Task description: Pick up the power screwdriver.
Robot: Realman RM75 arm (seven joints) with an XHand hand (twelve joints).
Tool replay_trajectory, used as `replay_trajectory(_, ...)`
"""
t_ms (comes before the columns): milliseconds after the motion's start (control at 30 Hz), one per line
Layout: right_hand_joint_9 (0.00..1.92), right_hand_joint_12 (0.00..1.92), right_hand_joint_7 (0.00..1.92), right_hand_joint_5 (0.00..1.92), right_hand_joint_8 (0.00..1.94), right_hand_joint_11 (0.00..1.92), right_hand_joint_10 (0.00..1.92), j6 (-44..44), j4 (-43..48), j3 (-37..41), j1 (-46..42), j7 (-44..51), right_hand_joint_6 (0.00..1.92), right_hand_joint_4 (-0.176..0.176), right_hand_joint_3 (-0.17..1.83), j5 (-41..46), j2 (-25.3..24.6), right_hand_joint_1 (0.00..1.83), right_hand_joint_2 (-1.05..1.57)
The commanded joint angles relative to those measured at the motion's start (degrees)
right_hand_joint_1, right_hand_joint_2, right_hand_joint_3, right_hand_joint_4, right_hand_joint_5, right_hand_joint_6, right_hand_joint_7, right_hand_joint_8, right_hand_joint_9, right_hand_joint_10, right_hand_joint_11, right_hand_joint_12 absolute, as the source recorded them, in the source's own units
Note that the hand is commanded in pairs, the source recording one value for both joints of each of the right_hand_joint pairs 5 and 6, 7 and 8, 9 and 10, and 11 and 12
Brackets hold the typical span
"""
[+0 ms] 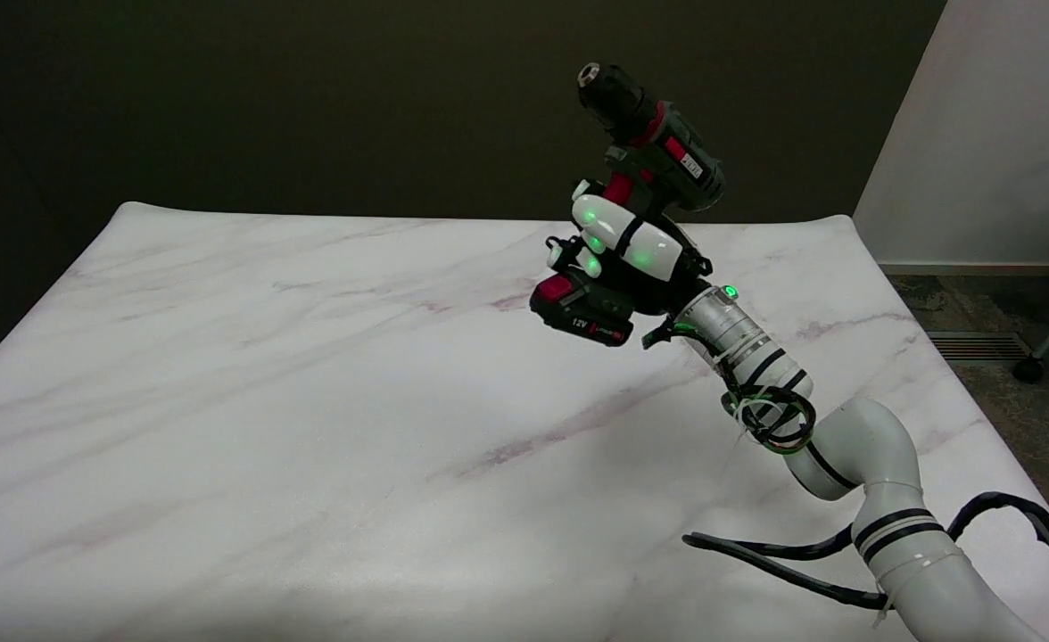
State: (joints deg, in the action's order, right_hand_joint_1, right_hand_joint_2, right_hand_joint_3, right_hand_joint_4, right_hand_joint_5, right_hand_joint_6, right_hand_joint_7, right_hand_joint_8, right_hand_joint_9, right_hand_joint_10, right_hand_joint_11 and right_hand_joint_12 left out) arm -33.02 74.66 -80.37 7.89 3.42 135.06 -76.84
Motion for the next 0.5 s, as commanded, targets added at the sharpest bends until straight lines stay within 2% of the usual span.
replay_trajectory(33,1.92,1.92,1.92,1.12,1.92,1.92,1.92,-11.05,-4.35,0.65,1.48,1.28,1.12,0.007,0.17,9.75,0.09,1.29,1.57)
replay_trajectory(167,1.92,1.92,1.92,1.13,1.92,1.92,1.92,-11.13,-4.43,0.65,1.48,1.28,1.13,0.014,0.17,9.75,0.16,1.29,1.57)
replay_trajectory(333,1.92,1.92,1.92,1.03,1.92,1.92,1.92,-11.13,-4.85,0.65,1.40,1.28,1.03,-0.039,0.16,9.75,0.16,1.29,1.57)
replay_trajectory(400,1.92,1.92,1.92,1.02,1.92,1.92,1.92,-11.13,-5.19,0.65,1.40,1.28,1.02,-0.049,0.15,9.75,0.12,1.27,1.57)
replay_trajectory(500,1.92,1.92,1.92,1.13,1.92,1.92,1.92,-11.27,-5.73,0.65,1.40,1.28,1.13,0.017,0.28,9.91,-0.10,1.31,1.38)
